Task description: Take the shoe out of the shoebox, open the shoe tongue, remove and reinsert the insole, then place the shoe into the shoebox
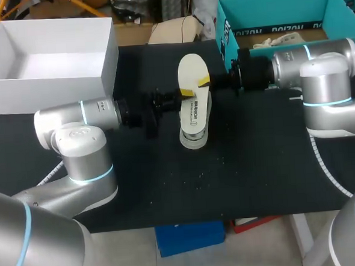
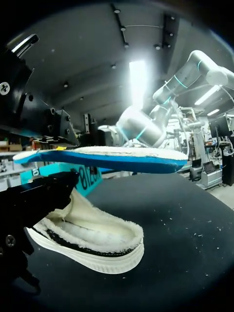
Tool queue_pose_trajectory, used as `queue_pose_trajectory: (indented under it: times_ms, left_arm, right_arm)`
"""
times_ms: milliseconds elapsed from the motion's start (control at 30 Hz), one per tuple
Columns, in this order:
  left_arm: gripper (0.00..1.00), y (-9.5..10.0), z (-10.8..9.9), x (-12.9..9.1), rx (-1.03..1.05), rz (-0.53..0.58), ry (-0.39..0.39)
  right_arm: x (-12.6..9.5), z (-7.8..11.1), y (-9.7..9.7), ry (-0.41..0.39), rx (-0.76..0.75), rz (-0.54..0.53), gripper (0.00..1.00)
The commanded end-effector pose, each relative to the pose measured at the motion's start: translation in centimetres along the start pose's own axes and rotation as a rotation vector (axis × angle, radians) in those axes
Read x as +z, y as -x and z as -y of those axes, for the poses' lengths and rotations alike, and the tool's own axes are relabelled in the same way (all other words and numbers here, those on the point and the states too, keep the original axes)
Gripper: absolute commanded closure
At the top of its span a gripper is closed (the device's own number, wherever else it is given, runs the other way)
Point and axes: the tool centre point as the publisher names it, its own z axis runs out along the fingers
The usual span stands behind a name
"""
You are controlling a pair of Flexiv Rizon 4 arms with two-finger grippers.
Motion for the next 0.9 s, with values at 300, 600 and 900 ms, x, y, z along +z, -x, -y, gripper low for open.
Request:
queue_pose_trajectory:
  times_ms: [300, 600, 900]
  left_arm:
    - [1.00, -0.3, 0.1, 0.8, 0.007, -0.054, 0.034]
    - [1.00, -0.2, 2.0, -2.0, 0.012, -0.203, 0.104]
    - [1.00, -0.1, 3.8, -4.6, -0.080, -0.357, 0.151]
  right_arm:
    - [-0.2, -0.1, -0.2, 0.006, 0.005, -0.035, 0.41]
    - [-3.6, 0.6, -0.3, 0.104, -0.057, -0.041, 0.00]
    - [-8.6, 2.5, -0.9, 0.155, -0.163, 0.170, 0.00]
